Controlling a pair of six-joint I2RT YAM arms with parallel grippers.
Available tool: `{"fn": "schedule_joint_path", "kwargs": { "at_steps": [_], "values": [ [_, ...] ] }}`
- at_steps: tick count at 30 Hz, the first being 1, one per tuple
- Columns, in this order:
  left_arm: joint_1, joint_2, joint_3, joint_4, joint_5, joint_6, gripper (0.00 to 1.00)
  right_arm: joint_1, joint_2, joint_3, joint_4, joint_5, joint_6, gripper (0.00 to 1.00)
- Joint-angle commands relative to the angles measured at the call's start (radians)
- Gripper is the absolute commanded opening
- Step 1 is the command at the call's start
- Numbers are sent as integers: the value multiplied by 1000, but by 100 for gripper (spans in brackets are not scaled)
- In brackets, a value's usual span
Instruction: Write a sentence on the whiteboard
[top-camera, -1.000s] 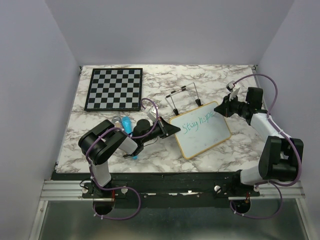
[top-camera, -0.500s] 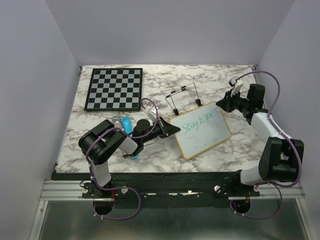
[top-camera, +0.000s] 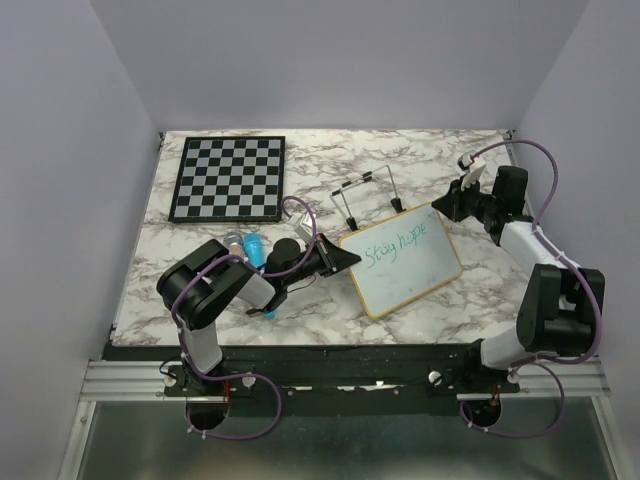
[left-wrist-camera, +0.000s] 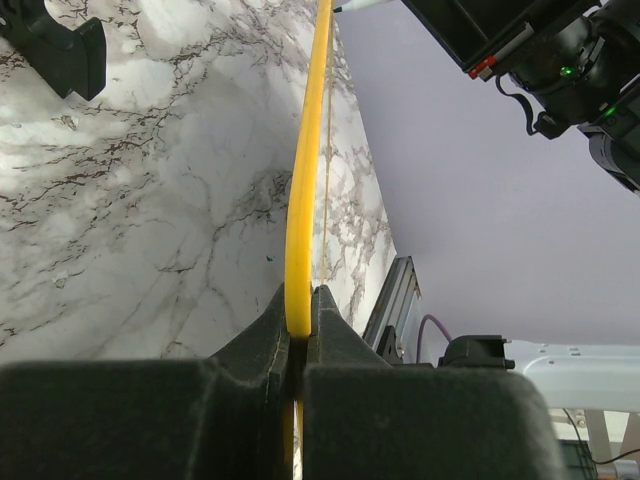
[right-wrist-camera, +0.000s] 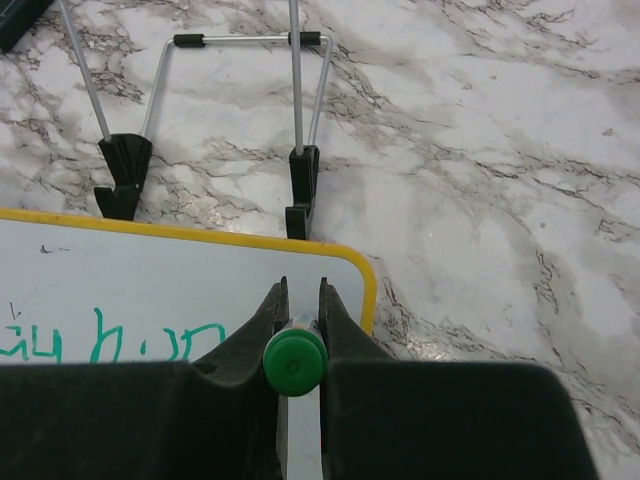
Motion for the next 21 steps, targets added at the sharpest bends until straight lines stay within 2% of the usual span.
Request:
{"fn": "schedule_joint_path", "kwargs": {
  "at_steps": [1,21],
  "values": [
    [-1,1,14,52,26,36,0,6,20,25,29,-30,12,1],
    [-1,1,10,58,26,34,0,6,12,8,-83,-89,-66,1]
  ]
}}
